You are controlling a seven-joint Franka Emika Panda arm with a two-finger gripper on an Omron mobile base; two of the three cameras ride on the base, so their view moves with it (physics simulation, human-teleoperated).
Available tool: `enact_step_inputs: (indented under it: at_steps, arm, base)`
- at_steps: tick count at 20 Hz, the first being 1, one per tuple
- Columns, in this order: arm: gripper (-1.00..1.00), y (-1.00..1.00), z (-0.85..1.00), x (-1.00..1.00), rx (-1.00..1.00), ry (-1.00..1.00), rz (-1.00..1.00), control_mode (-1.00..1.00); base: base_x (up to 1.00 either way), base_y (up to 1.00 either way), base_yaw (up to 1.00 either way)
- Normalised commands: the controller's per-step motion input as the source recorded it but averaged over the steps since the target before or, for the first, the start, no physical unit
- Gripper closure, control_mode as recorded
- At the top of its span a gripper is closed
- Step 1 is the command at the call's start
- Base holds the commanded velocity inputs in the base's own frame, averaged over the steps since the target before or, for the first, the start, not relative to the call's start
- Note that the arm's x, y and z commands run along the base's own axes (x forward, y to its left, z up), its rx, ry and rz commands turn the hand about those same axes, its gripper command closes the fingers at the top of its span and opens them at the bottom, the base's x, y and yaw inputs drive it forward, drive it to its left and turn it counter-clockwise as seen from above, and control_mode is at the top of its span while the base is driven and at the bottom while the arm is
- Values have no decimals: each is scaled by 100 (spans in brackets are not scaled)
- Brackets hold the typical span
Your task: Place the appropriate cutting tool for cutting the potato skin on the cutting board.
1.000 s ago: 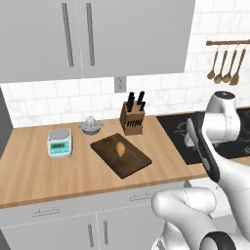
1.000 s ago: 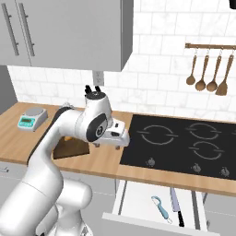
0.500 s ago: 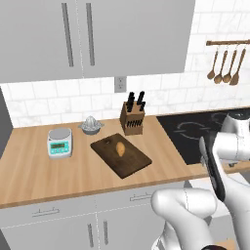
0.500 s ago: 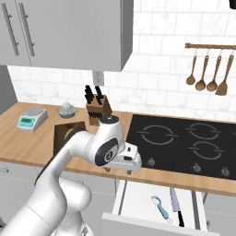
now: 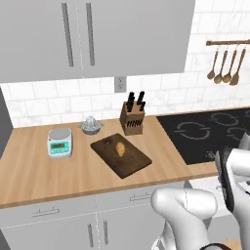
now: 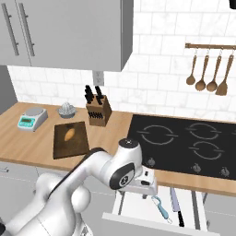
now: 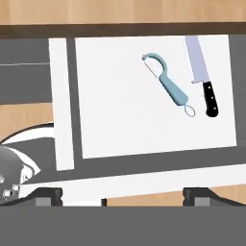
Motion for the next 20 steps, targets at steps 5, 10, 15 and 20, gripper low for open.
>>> enact_step_inputs:
  at_steps: [5, 10, 15, 20]
  arm:
    - [-100, -67, -44, 11, 11, 14, -1, -100]
    - [-100, -54, -46, 30, 11, 18, 0, -100]
    - [-100, -28, -42, 23, 11, 13, 0, -100]
    - [-100, -20, -46, 19, 11, 11, 0, -100]
  base:
    - [0, 0, 0]
    - [0, 0, 0]
    - [0, 0, 0]
    - [0, 0, 0]
